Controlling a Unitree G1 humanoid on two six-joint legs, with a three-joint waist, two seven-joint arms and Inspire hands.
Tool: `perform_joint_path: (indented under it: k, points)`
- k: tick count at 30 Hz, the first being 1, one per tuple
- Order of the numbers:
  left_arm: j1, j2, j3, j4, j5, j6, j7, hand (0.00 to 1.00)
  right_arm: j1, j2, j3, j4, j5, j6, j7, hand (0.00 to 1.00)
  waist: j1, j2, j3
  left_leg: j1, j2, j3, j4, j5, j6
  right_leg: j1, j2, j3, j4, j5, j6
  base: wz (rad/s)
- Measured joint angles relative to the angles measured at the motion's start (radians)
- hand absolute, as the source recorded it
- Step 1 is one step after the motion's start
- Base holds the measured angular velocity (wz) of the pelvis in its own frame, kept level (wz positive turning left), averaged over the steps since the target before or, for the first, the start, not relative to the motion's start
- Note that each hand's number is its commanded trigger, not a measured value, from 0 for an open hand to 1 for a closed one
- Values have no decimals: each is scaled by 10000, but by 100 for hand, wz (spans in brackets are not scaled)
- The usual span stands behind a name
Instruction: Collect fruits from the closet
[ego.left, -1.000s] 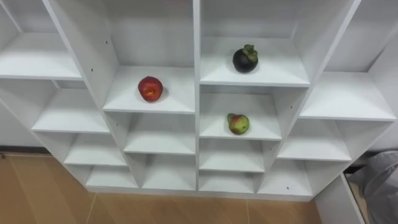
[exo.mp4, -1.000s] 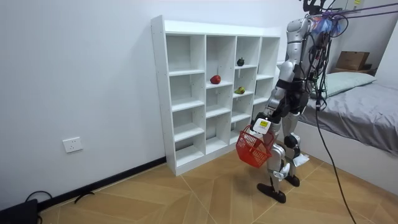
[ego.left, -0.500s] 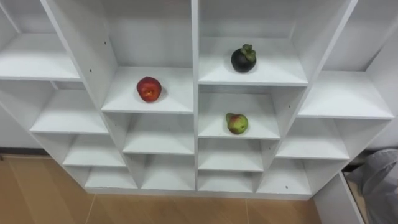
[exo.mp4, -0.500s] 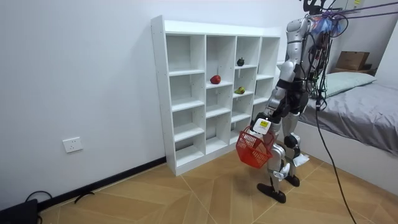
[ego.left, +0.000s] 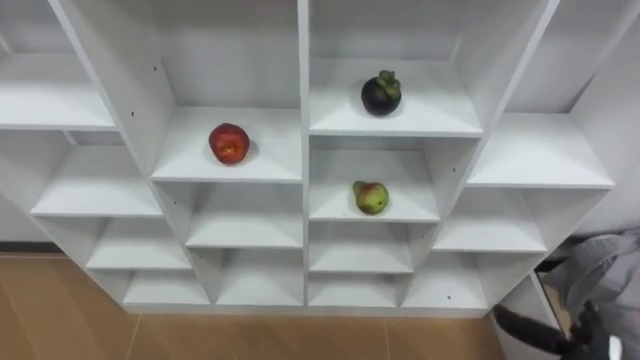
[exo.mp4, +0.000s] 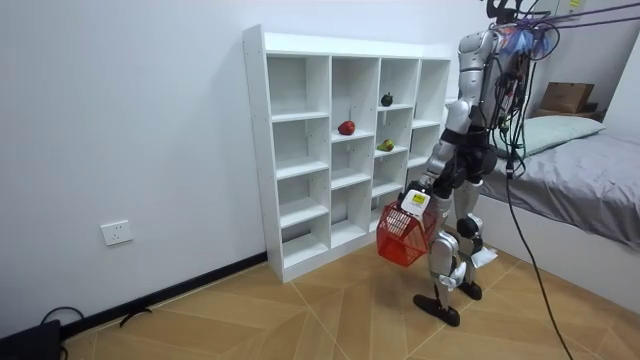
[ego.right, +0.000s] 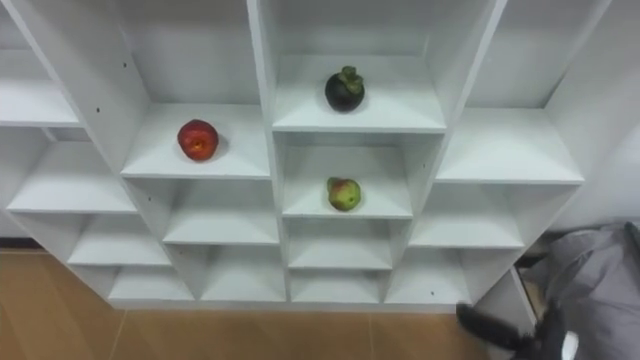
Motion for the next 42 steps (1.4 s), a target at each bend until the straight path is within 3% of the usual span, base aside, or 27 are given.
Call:
perform_joint_path:
  k: [6, 12, 17, 30, 34, 39, 42]
  points:
    - [-41, 6, -57, 32, 311, 1, 9, 100, 8, -1, 239, -2093, -1326, -58, -912, 0, -16, -49, -35, -21, -4, -12, -31, 1, 1, -51, -6, -26, 5, 2, 0, 0]
    - [-202, -21, -132, 195, 370, 1, -1, 100, -26, -13, 320, -4083, -2791, -90, -914, 0, 168, -129, 46, -18, -2, -14, -29, 1, 1, 21, -5, -33, -9, 2, 0, 0]
    - [-311, 6, -385, 365, 351, -19, -67, 100, -82, -46, 770, -5234, -3765, -305, -748, 0, 211, -152, 38, -76, -2, -74, -39, 0, 1, 32, -8, -95, -18, 2, 0, 3]
    - [-412, 1, -384, 700, 375, -37, -301, 100, -804, -108, 1570, -6286, -4368, -315, 166, 0, 604, -92, 31, -115, 11, -81, -48, 0, 1, -27, -4, -139, 33, 27, -25, 0]
    - [-381, -4, -375, 801, 506, -54, -441, 100, -1011, -118, 1739, -6394, -5229, -320, 306, 0, 722, -120, 11, -170, 9, -92, -15, 3, 3, -117, -8, -135, 64, 34, -32, 0]
    - [-423, -2, -387, 811, 777, -54, -447, 100, -1248, -518, 2347, -6568, -6199, -291, 1012, 0, 924, -195, 4, -345, 16, -122, 2, 4, 4, -261, -9, -149, 147, 34, -32, 0]
    - [-461, 1, -386, 820, 775, -49, -455, 100, -1691, -531, 2477, -6577, -6221, -146, 1282, 0, 977, -275, 10, -372, 15, -125, 6, 11, 9, -280, -16, -170, 152, 34, -33, 0]
